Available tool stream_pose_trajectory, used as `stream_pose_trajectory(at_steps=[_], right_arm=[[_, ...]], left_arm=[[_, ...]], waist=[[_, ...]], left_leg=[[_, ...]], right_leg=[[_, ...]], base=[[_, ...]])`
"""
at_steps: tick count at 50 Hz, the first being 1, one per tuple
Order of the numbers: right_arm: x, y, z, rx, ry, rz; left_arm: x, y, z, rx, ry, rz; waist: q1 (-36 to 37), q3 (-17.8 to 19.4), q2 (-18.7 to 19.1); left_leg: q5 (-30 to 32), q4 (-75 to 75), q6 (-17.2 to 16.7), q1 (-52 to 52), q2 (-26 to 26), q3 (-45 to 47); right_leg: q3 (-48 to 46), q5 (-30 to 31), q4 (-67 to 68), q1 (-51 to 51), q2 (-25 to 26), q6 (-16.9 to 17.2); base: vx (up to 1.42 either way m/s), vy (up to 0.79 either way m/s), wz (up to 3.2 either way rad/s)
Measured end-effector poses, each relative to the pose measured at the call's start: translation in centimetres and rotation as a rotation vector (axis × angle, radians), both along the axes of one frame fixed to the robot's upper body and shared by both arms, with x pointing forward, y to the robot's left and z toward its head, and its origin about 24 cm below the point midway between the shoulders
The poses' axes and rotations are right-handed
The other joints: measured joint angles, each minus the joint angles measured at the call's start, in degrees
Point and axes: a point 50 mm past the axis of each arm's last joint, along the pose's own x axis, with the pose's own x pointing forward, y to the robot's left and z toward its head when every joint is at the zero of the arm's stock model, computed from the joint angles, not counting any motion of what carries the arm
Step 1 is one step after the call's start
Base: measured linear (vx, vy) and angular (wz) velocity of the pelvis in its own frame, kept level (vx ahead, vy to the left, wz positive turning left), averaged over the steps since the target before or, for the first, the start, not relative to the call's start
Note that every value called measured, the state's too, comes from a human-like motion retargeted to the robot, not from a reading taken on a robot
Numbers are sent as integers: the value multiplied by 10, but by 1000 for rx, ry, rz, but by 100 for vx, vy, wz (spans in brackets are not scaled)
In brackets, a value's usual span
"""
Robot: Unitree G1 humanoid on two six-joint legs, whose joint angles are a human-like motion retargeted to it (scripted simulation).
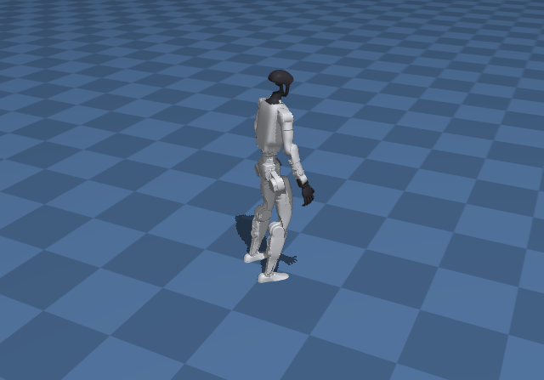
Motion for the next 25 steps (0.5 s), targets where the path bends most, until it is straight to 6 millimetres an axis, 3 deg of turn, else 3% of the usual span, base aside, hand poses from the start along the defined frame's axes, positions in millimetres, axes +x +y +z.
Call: stream_pose_trajectory(at_steps=[8, 13, 17, 25], right_arm=[[10, 4, 4, 40, -55, -10], [12, 9, 5, 65, -86, -19], [4, 10, 2, 68, -81, -45], [-9, 9, -3, 71, -56, -134]], left_arm=[[-10, 21, 3, 23, 1, 80], [-16, 47, 10, 74, -11, 143], [-20, 64, 17, 104, -29, 180], [-18, 74, 25, 81, -73, 211]], waist=[[-13, -5, -11], [-19, -11, -10], [-24, -17, -9], [-28, -25, -5]], left_leg=[[6, 6, -1, -20, -7, -3], [13, 6, -9, -34, 2, -3], [21, 4, -18, -42, 11, -10], [34, 11, -35, -56, 40, -44]], right_leg=[[42, -10, 97, -70, -8, 23], [47, 4, 133, -116, -39, 26], [68, 40, 138, -140, -59, 40], [144, 140, 123, -157, -71, 79]], base=[[0, 0, 0], [0, -5, -3], [0, -13, 7], [2, -25, 26]])
